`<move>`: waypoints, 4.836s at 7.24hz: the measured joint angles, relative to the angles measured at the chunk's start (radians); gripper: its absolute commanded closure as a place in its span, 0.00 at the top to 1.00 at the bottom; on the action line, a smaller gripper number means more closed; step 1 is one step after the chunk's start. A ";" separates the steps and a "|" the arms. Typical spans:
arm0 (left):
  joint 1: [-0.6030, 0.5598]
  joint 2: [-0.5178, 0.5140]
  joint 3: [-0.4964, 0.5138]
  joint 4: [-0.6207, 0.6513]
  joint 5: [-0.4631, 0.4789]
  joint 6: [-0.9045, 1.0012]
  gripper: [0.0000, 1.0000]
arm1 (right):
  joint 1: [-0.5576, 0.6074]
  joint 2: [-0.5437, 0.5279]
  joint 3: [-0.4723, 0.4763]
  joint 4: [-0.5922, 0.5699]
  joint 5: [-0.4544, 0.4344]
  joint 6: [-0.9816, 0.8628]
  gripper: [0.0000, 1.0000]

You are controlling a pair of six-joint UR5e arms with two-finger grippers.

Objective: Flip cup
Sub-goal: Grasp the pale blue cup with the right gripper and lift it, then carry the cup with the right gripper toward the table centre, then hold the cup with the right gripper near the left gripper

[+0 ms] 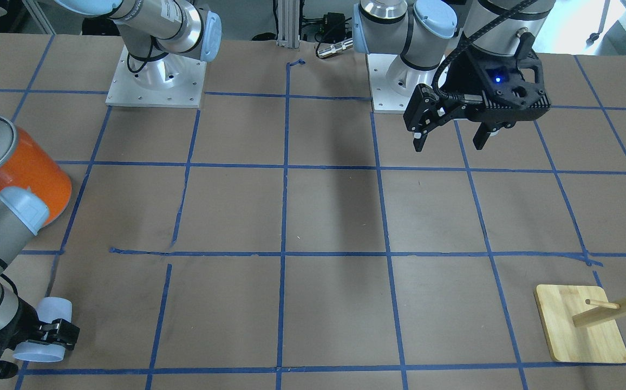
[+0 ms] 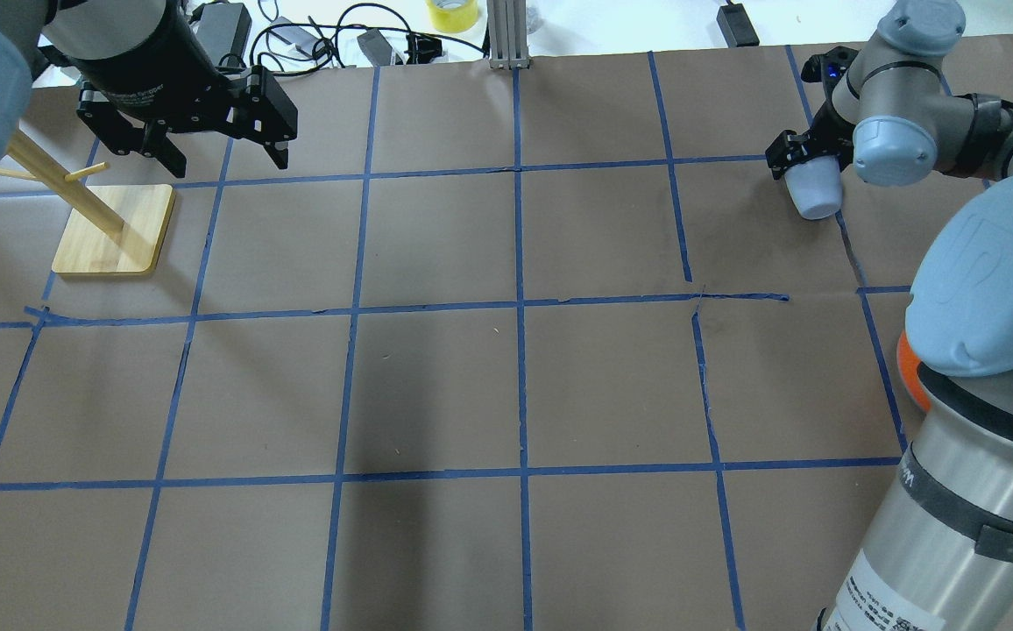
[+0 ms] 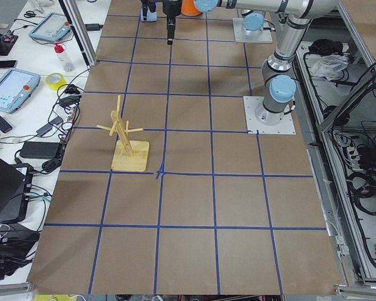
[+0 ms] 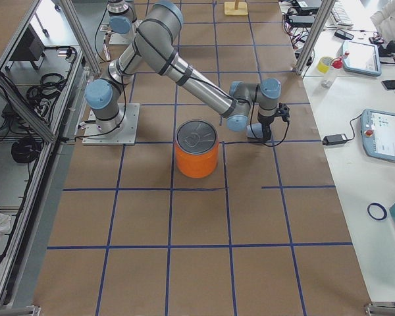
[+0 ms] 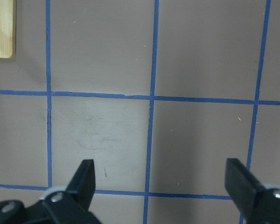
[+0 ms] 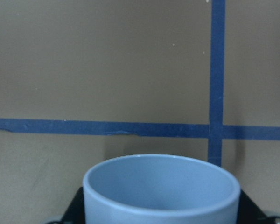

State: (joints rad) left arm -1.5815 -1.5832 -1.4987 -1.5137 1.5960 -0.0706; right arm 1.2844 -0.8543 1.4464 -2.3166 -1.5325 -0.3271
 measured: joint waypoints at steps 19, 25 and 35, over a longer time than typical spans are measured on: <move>0.002 -0.002 0.001 0.001 0.001 0.001 1.00 | 0.358 -0.218 0.092 0.148 0.009 -0.295 0.13; 0.005 0.002 0.002 0.001 0.002 0.003 1.00 | 0.631 -0.218 0.181 0.011 0.011 -0.679 0.12; 0.005 0.005 0.000 0.001 0.003 0.005 1.00 | 0.736 -0.113 0.235 -0.233 0.044 -0.920 0.13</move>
State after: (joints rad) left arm -1.5769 -1.5785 -1.4987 -1.5125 1.5988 -0.0659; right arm 2.0200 -0.9672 1.6812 -2.5499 -1.4881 -1.2469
